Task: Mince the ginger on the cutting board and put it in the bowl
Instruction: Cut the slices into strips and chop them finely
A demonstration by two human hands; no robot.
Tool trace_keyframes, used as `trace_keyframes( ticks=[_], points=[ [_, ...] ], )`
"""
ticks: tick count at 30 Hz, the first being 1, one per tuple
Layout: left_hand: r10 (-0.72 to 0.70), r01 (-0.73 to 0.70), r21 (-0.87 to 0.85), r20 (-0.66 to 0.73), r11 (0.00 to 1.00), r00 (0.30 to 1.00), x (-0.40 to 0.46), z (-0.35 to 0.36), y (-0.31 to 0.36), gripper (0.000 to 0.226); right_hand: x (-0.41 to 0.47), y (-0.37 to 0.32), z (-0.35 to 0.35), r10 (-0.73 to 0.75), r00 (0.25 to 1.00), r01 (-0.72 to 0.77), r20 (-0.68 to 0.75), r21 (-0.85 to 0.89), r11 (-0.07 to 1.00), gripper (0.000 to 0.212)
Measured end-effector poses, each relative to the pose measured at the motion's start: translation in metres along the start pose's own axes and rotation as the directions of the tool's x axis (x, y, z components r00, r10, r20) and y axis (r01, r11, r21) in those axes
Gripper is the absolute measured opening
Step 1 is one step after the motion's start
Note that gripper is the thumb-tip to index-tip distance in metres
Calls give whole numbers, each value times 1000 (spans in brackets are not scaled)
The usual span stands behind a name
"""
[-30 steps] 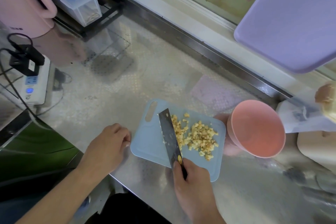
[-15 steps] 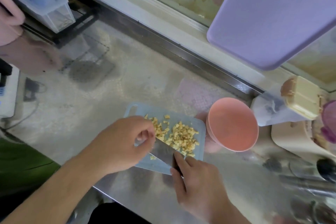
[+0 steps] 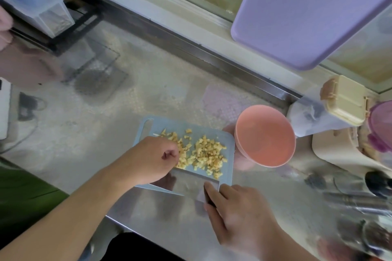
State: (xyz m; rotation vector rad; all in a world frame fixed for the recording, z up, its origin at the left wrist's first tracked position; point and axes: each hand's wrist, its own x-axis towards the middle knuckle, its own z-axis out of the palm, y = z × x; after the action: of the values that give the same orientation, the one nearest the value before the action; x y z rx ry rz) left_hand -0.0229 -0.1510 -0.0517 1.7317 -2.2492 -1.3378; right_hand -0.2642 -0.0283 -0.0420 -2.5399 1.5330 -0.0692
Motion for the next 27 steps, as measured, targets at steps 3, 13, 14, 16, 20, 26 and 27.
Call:
trace_keyframes(
  ticks=[3,13,14,16,20,26,27],
  points=[
    [-70,70,25,10,997,997,3,-6,-7,32,0,3,-4,-28,1000,28,-9,24,999,39],
    [-373,55,-583,-442,811,816,-3,-25,-14,22,1,5,-8,397,890,-455,223,487,746,13],
    [-373,46,-567,-476,823,797,-5,-23,-11,17,4,3,-8,454,849,-517,269,601,610,17],
    [-299,-9,-527,-496,850,815,-9,-14,-1,13,12,-1,-8,544,749,-582,378,769,266,29],
    [9,-194,-366,-452,910,892,-12,16,19,23,25,-12,-11,564,676,-533,475,843,-71,37],
    [179,-260,-148,-413,954,893,8,52,27,17,31,-17,-6,582,649,-460,491,862,-214,35],
    [158,-230,-131,-413,964,897,9,56,22,17,31,-16,-6,591,640,-451,491,863,-228,34]
  ],
)
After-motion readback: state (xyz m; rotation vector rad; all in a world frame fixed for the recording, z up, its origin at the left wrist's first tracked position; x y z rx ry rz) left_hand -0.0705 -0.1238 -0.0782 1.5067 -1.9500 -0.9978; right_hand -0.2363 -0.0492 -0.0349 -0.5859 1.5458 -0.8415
